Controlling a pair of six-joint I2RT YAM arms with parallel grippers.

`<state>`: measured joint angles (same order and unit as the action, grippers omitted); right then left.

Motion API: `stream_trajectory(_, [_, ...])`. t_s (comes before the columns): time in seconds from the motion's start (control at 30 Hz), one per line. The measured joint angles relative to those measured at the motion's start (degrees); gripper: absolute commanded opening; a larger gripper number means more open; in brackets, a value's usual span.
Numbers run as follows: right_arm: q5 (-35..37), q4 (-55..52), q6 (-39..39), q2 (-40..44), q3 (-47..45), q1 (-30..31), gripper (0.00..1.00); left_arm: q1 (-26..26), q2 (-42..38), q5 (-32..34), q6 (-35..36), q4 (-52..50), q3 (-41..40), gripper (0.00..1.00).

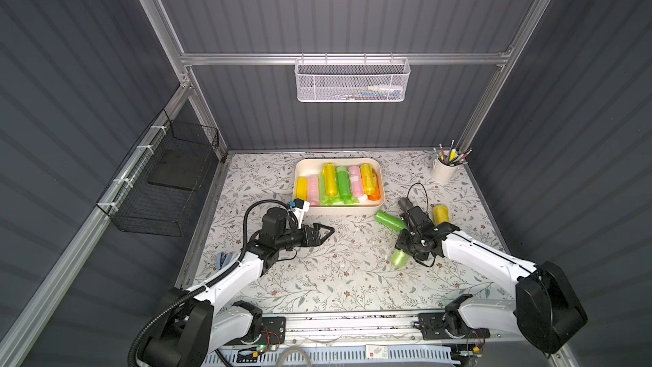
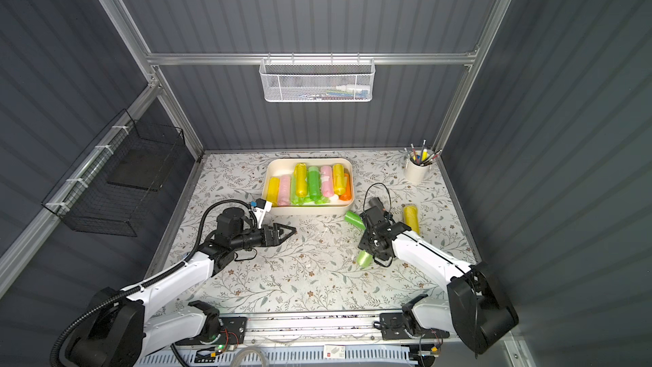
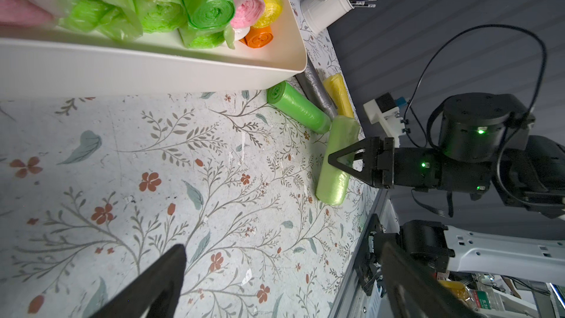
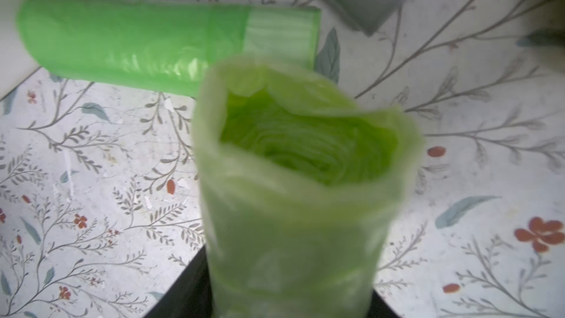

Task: Put the roll of trash bags into the storage box
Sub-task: Pick up the roll of trash bags from the center of the board.

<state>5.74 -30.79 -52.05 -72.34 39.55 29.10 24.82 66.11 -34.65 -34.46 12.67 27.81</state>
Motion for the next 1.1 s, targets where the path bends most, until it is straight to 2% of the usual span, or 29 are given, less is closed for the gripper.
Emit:
stream_trajectory(0.43, [-2.69, 5.64, 1.2, 0.48, 1.4, 2.84, 0.52, 0.0, -1.51, 3.1, -0.26, -4.17, 0.33, 1.0])
stream_trajectory(0.63, [-4.7, 8.63, 1.7, -2.71, 2.45, 4.26, 0.51, 0.0, -1.51, 4.59, -1.01, -5.66, 0.44, 1.0])
stream_trajectory(0.93, [-6.08, 10.23, 3.87, -8.63, 11.47, 7.13, 0.51, 0.0, -3.93, 7.89, -4.52, -7.61, 0.48, 1.0])
stream_trajectory(1.1, [-6.45, 11.56, 5.05, -12.61, 16.52, 8.5, 0.51, 0.0, -4.07, 13.57, -4.63, -16.22, 4.57, 1.0])
